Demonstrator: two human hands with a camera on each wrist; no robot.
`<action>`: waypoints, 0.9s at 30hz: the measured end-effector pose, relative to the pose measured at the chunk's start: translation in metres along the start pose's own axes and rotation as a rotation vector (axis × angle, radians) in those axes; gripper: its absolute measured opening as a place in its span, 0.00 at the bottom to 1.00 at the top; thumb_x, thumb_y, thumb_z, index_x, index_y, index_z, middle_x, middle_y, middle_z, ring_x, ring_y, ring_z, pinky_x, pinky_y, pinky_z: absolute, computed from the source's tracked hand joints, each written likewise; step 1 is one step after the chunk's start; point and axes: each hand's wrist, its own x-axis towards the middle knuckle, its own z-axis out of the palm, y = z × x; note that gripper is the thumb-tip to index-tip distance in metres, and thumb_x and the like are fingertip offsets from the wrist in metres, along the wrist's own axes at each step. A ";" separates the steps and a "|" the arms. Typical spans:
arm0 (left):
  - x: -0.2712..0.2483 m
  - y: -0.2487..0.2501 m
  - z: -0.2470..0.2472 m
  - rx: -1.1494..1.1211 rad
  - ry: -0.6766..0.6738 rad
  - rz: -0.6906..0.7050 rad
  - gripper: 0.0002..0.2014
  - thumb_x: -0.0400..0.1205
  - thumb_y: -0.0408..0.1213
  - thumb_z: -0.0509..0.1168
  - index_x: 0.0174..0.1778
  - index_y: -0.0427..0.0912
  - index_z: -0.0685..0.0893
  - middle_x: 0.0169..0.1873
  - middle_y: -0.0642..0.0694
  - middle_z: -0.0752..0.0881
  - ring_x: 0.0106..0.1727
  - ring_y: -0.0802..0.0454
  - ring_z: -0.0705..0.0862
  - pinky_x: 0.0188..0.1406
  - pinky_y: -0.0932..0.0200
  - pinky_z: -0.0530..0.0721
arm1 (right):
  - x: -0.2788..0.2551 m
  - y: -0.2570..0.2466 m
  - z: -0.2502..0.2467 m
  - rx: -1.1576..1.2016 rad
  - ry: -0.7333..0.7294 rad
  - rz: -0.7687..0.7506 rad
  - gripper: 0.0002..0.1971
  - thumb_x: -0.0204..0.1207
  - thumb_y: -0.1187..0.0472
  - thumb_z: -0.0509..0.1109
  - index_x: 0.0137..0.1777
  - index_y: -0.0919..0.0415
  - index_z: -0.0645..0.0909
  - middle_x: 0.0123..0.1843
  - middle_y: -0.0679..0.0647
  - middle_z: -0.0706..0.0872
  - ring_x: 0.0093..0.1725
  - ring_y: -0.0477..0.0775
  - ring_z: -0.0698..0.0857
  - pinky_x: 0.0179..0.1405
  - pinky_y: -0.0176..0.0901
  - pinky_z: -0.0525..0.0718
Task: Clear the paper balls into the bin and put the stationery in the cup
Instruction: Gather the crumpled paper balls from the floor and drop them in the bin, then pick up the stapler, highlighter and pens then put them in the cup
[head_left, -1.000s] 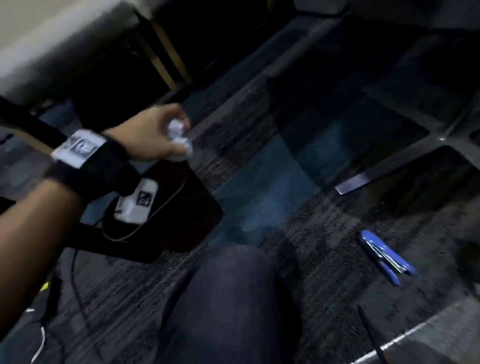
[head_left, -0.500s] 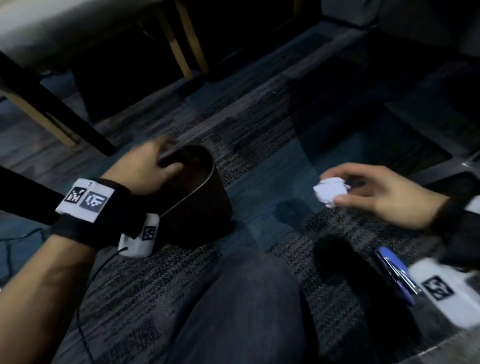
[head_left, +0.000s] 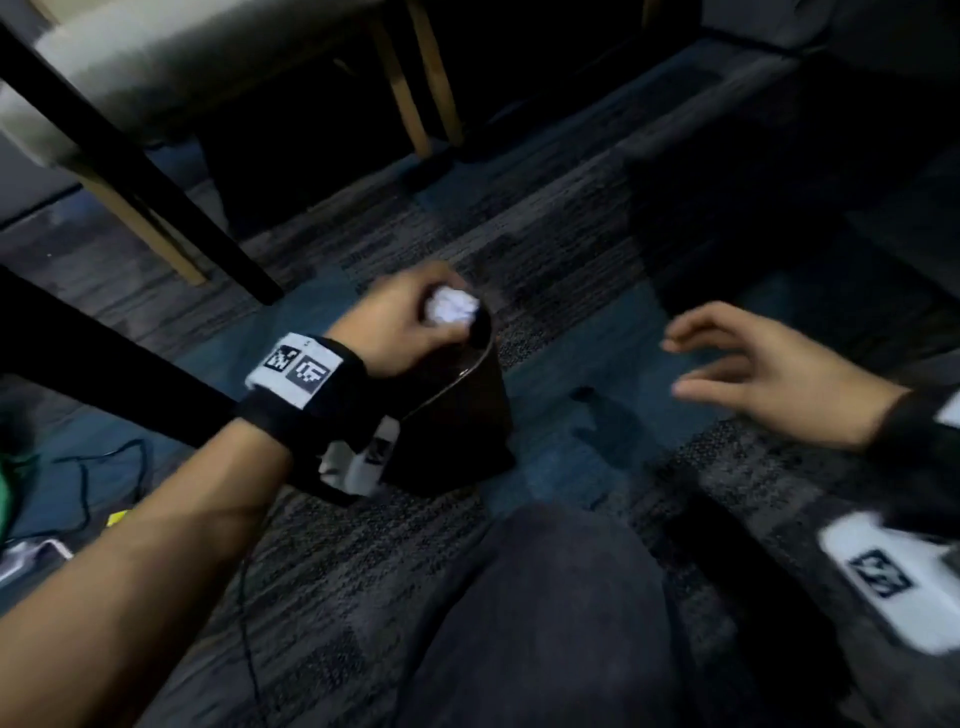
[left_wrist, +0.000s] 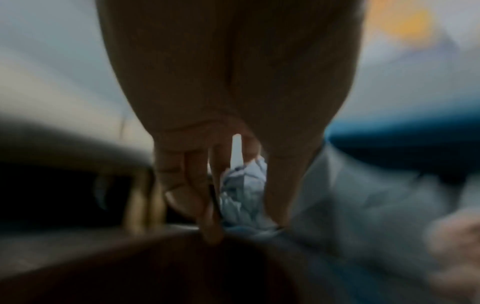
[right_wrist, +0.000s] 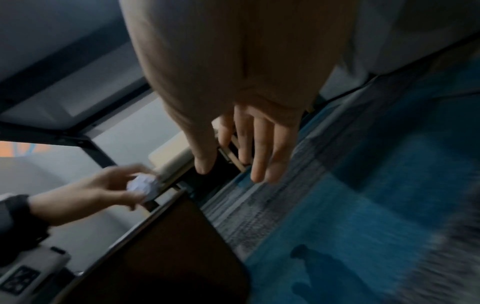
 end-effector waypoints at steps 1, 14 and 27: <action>0.000 -0.015 -0.006 0.158 -0.043 -0.086 0.20 0.75 0.43 0.72 0.62 0.48 0.79 0.56 0.45 0.86 0.57 0.47 0.84 0.59 0.53 0.81 | -0.011 0.013 -0.009 -0.018 0.001 0.027 0.32 0.53 0.31 0.78 0.55 0.43 0.78 0.58 0.44 0.88 0.47 0.44 0.91 0.53 0.38 0.87; 0.068 0.198 0.058 0.122 -0.543 0.469 0.20 0.67 0.66 0.68 0.52 0.65 0.81 0.38 0.51 0.91 0.41 0.51 0.90 0.46 0.59 0.88 | -0.254 0.184 -0.131 -0.262 0.186 0.903 0.04 0.81 0.63 0.67 0.48 0.62 0.81 0.46 0.64 0.90 0.38 0.60 0.88 0.32 0.43 0.81; 0.040 0.270 0.419 0.896 -0.729 0.876 0.36 0.69 0.49 0.74 0.70 0.46 0.66 0.66 0.38 0.73 0.64 0.35 0.78 0.60 0.42 0.75 | -0.355 0.277 -0.070 -0.381 0.274 1.004 0.12 0.73 0.58 0.73 0.56 0.57 0.84 0.46 0.54 0.86 0.48 0.57 0.85 0.41 0.39 0.75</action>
